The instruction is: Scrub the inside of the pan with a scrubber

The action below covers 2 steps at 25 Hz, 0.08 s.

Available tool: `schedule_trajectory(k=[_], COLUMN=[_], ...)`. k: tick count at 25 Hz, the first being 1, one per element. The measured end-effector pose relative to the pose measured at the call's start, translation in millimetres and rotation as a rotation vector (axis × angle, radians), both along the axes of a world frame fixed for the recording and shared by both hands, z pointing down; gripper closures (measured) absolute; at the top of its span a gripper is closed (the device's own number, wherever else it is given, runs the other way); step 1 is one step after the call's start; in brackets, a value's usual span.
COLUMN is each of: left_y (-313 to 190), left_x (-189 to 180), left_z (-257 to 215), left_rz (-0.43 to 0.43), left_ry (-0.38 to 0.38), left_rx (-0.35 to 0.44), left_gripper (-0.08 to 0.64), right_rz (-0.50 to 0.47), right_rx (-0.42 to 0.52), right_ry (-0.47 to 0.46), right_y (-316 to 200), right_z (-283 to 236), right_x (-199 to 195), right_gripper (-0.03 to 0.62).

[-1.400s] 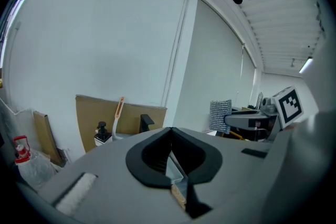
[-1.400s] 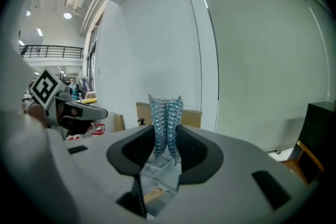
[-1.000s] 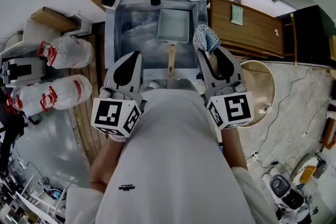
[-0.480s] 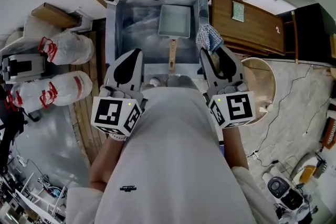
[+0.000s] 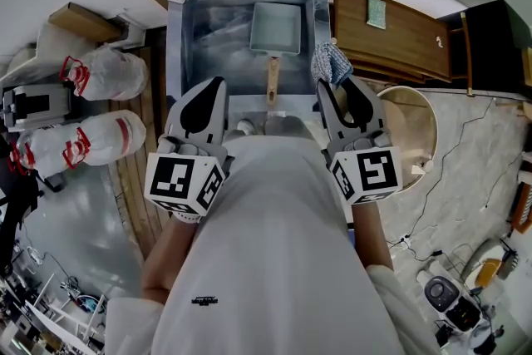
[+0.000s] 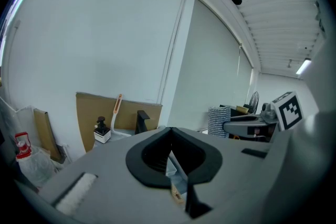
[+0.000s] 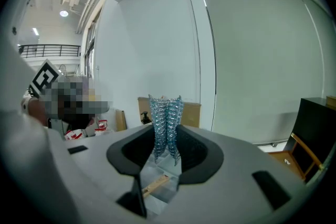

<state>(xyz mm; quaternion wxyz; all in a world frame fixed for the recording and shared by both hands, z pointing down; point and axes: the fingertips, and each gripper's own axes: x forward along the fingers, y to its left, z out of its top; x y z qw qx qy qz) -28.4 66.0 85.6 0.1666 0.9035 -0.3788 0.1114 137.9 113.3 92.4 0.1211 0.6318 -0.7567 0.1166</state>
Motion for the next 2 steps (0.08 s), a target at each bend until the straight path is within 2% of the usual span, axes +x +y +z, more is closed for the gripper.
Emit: schedule_trajectory(k=[2], left_y=[2.1], left_x=[-1.2], left_z=[0.1], left_rz=[0.001], left_ry=[0.000], left_rx=[0.000], left_gripper=[0.555], right_rz=[0.000], right_rx=[0.004], right_ry=[-0.006], right_y=[1.8], right_z=[-0.7], right_x=[-1.3], right_gripper=[0.471])
